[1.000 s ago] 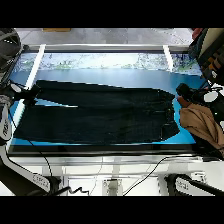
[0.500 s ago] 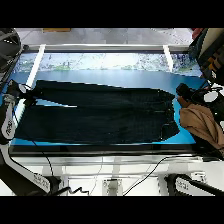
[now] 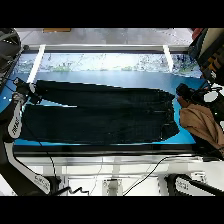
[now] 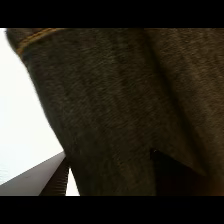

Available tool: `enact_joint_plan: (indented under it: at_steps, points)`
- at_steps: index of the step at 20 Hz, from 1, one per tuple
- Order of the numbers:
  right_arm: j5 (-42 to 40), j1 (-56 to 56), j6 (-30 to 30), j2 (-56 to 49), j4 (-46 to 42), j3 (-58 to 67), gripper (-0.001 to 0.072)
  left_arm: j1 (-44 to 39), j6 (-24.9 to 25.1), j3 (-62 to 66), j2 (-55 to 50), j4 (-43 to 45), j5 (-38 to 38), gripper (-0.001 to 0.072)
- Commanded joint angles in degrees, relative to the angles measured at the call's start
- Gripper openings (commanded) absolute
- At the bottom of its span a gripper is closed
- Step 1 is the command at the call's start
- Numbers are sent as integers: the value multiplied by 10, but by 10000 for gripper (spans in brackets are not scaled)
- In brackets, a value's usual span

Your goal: Fold the clothes and pants, and hang the long-sleeved shirts on hangers.

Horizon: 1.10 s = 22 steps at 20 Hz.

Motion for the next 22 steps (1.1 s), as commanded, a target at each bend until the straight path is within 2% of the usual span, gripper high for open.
enact_joint_plan:
  at_steps: [1, 2, 3, 4, 5, 7, 8, 13, 17, 19, 22]
  points:
    - [0, 0, 0, 0, 0, 0, 319, 0, -9, 0, -14, 1, 58, 441]
    - [0, 0, 0, 0, 0, 0, 319, 0, -9, 0, -14, 3, 86, 363]
    - [0, 0, 0, 0, 0, 0, 319, 0, -9, 0, -14, 3, 108, 340]
    - [0, 0, 0, 0, 0, 0, 319, 0, -9, 0, -14, 3, 116, 204]
    - [0, 0, 0, 0, 0, 0, 319, 0, -4, 0, -14, 3, 116, 25]
    - [-1, 0, 0, 0, -1, 0, 319, -4, -4, 0, -10, 3, 115, 22]
    - [-4, 0, 0, 0, -3, 0, 318, -7, 13, 1, -2, 3, 116, 21]
    - [-15, -24, 0, -2, -21, 1, 317, -13, 132, 2, 79, 3, 164, 20]
    - [32, -54, -3, -18, -18, 2, 350, -13, 228, 11, 167, 3, 160, 20]
    - [53, -49, -32, -29, -14, 2, 351, -13, 280, 11, 199, 3, 91, 19]
    - [63, -49, -35, -42, -16, 1, 351, -3, 352, 11, 178, 12, -123, 20]
